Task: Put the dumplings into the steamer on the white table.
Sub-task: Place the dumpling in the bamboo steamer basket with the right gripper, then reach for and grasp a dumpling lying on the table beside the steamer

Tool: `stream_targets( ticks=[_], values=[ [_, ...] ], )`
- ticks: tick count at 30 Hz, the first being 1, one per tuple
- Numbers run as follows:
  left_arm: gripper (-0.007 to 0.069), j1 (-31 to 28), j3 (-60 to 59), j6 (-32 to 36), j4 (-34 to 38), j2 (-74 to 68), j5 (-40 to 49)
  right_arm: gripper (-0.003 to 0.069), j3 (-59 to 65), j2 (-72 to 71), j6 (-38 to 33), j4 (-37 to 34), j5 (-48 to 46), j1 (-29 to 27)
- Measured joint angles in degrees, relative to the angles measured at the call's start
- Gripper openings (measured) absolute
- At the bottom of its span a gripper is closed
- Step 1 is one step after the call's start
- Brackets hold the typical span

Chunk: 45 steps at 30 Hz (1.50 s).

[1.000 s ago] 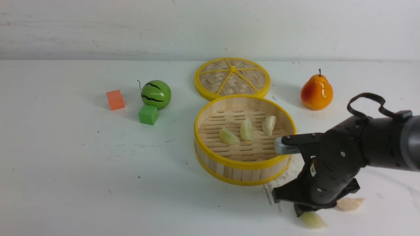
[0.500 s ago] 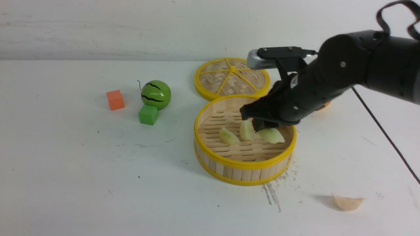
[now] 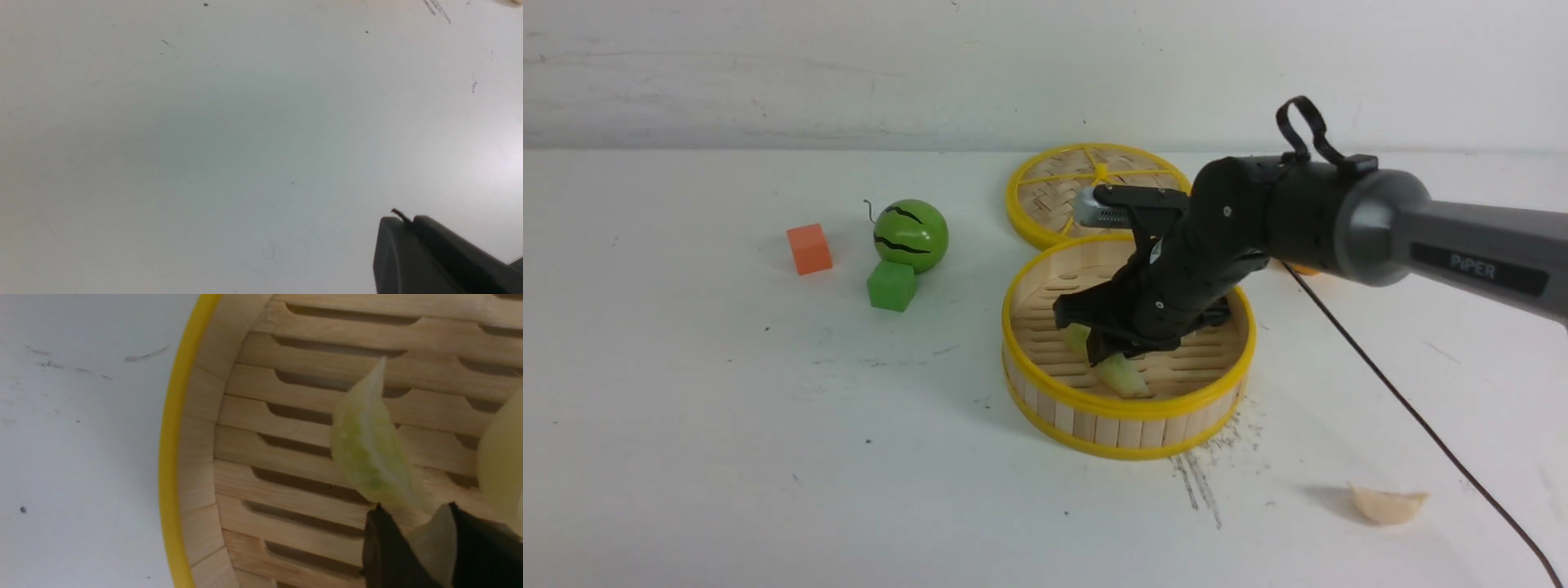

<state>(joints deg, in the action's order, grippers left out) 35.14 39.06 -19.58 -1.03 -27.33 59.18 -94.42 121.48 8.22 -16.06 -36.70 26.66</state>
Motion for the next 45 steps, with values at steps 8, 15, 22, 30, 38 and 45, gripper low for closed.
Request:
stream_targets(
  ticks=[8,15,22,30,38,45],
  values=[
    [0.0034,0.0,0.0,0.0,0.1,0.0,0.2,0.0417,-2.6,-2.0,-1.9,0.9,-9.7,0.0],
    [0.0039,0.0,0.0,0.0,0.1,0.0,0.3,0.0571,-5.0,-14.2,-9.4,9.3,-30.4,0.0],
    [0.0039,0.0,0.0,0.0,0.1,0.0,0.4,0.0555,10.1,-25.9,-8.7,22.2,-33.4,-0.4],
    [0.0044,0.0,0.0,1.0,0.1,0.0,0.4,0.0501,29.0,-28.8,-9.1,23.0,-22.6,-5.9],
    [0.0049,0.0,0.0,1.3,0.1,0.0,0.4,0.0461,33.2,-22.3,-14.0,21.9,-10.9,-10.7],
    [0.0055,0.0,0.0,1.3,0.1,0.0,0.4,0.0441,32.6,-16.4,-20.2,19.5,-8.4,-10.7]
  ],
)
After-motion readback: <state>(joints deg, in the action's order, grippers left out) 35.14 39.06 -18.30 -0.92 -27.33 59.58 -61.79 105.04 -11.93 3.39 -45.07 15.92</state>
